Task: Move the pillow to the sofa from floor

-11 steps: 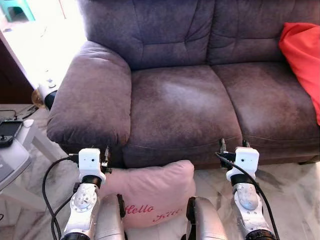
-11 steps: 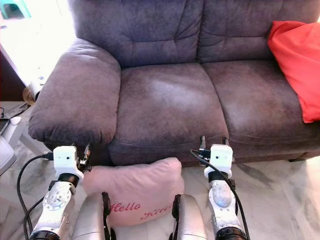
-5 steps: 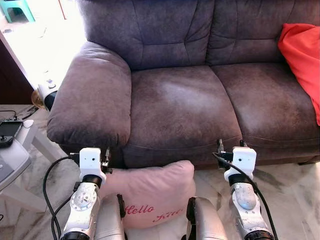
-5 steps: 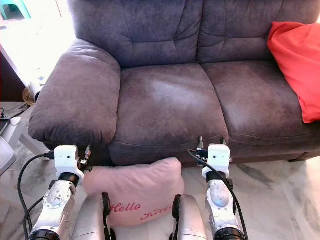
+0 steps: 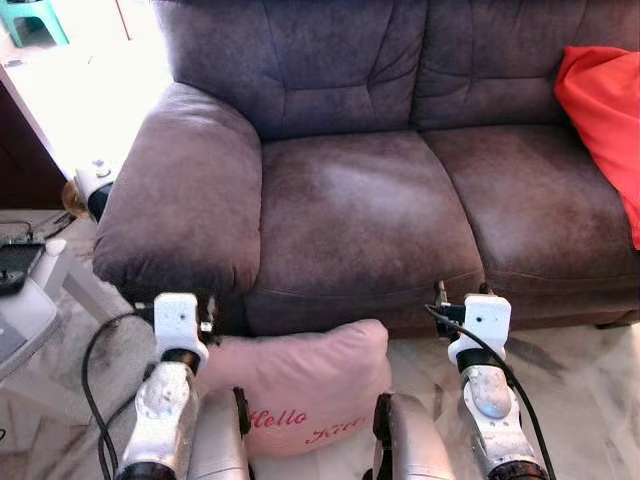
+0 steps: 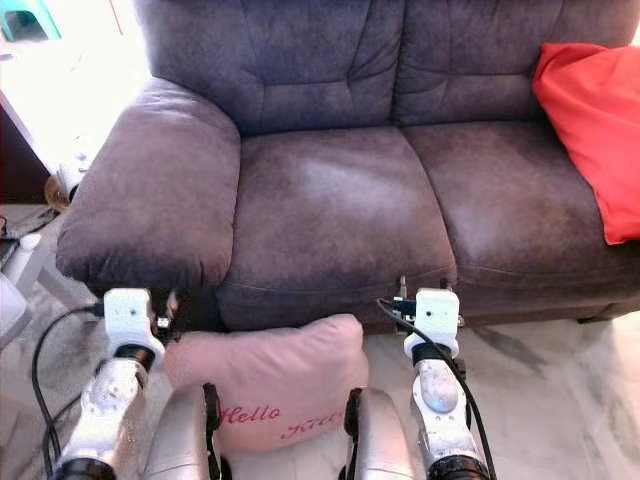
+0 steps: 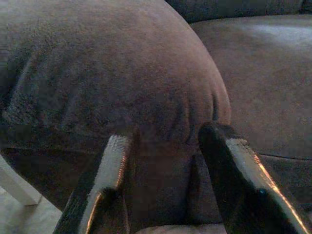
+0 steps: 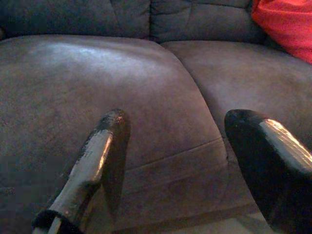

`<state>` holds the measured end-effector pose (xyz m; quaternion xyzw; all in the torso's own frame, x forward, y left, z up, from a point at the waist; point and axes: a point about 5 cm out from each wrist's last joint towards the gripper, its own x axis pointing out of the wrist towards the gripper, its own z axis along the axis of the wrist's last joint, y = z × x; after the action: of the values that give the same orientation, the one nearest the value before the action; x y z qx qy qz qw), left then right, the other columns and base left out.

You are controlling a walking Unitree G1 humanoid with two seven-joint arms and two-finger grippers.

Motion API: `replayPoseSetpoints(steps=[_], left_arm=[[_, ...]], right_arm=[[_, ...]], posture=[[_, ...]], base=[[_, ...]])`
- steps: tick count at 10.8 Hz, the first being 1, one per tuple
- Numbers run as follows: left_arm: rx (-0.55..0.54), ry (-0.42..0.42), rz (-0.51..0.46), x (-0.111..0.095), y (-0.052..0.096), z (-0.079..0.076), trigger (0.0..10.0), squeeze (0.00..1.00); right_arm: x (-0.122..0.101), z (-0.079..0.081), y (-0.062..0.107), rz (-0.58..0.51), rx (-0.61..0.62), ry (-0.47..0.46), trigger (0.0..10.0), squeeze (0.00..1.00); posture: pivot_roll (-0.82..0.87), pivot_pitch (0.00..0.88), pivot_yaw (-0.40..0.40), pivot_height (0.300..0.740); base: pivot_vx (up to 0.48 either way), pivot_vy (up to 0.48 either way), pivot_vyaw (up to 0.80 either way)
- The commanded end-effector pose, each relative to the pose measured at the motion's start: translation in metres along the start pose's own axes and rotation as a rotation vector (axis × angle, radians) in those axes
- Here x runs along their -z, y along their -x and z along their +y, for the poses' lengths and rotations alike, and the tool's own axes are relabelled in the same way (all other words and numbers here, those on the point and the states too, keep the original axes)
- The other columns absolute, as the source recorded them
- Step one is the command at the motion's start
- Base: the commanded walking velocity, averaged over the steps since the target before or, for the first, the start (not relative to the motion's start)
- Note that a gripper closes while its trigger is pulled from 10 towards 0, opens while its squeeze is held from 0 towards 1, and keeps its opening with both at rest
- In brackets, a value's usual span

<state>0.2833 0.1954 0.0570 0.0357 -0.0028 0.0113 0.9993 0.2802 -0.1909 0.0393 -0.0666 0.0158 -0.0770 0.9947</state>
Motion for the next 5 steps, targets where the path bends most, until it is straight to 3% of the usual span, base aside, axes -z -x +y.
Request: replayPoseSetpoints(steps=[1, 5], left_arm=[[0.002, -0.003, 0.013, 0.0014, -0.0003, 0.0021, 10.0, 0.0], [0.0, 0.003, 0.016, 0.0015, -0.0014, 0.0006, 10.0, 0.0]], right_arm=[[-0.0025, -0.0003, -0.0006, -0.009, 0.002, -0.01, 10.0, 0.0], [-0.0033, 0.0014, -0.003, -0.001, -0.007, -0.005, 10.0, 0.0]], posture=[[0.02, 0.064, -0.028, 0.536], [0.02, 0.077, -0.032, 0.536]], base=[[0.0, 0.0, 0.0], [0.0, 0.0, 0.0]])
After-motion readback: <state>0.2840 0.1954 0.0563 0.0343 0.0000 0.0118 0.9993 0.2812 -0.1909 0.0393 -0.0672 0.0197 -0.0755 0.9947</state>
